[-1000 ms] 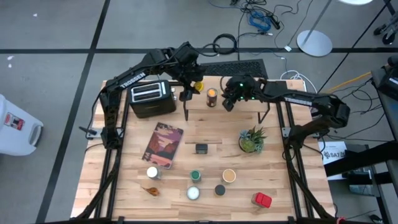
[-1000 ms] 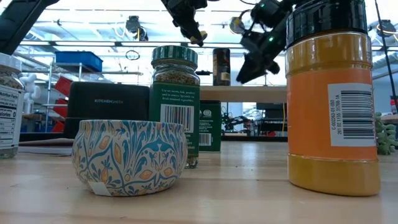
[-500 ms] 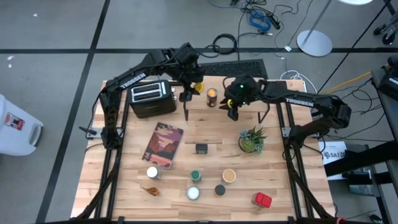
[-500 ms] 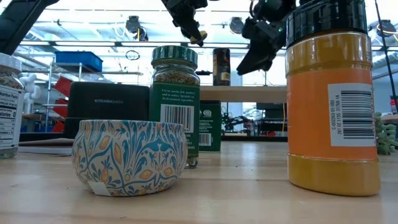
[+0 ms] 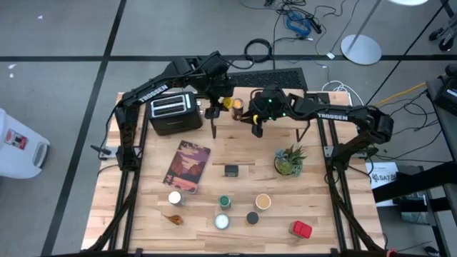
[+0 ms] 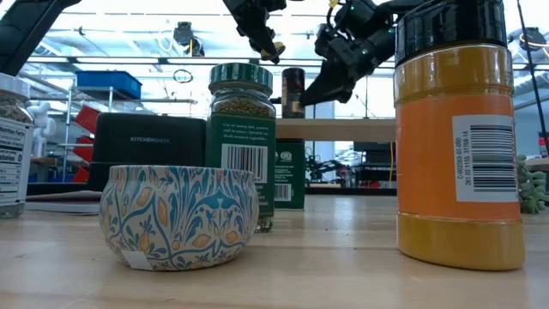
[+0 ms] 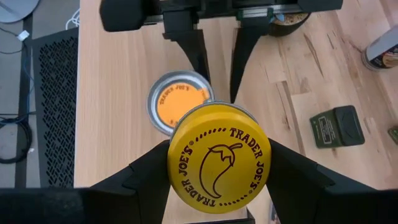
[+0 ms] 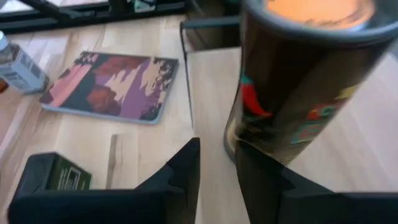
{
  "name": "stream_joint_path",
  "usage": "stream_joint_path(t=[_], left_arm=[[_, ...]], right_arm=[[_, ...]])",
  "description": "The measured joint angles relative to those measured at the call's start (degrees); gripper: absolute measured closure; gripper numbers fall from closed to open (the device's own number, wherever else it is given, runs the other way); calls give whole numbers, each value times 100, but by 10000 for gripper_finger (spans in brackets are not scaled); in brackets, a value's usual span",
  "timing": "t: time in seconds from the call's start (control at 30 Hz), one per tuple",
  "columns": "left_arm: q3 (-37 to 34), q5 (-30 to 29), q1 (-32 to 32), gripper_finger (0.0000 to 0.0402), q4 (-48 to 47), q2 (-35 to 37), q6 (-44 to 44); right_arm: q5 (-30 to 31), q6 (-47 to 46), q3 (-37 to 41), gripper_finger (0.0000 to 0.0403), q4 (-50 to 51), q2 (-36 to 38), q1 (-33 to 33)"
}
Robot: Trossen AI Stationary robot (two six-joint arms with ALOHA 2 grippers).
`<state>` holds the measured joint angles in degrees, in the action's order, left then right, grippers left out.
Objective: Shelf spices
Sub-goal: Put the yellow cap into the seasoning bottle
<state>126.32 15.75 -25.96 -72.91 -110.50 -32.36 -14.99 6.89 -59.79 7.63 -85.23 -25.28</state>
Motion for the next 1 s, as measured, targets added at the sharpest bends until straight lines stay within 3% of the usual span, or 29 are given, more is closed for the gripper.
stream_joint_path(t=[0.43, 0.67, 1.0], left_arm=[[0, -178, 26, 173, 57, -153, -5], [4, -609, 55, 173, -13, -262, -122], [671, -725, -34, 173, -137, -264, -138]], right_arm=[[-15, -185, -1, 344, -804, -314, -11], [-17, -301, 0, 344, -905, -491, 3], [-19, -314, 0, 344, -932, -503, 95]])
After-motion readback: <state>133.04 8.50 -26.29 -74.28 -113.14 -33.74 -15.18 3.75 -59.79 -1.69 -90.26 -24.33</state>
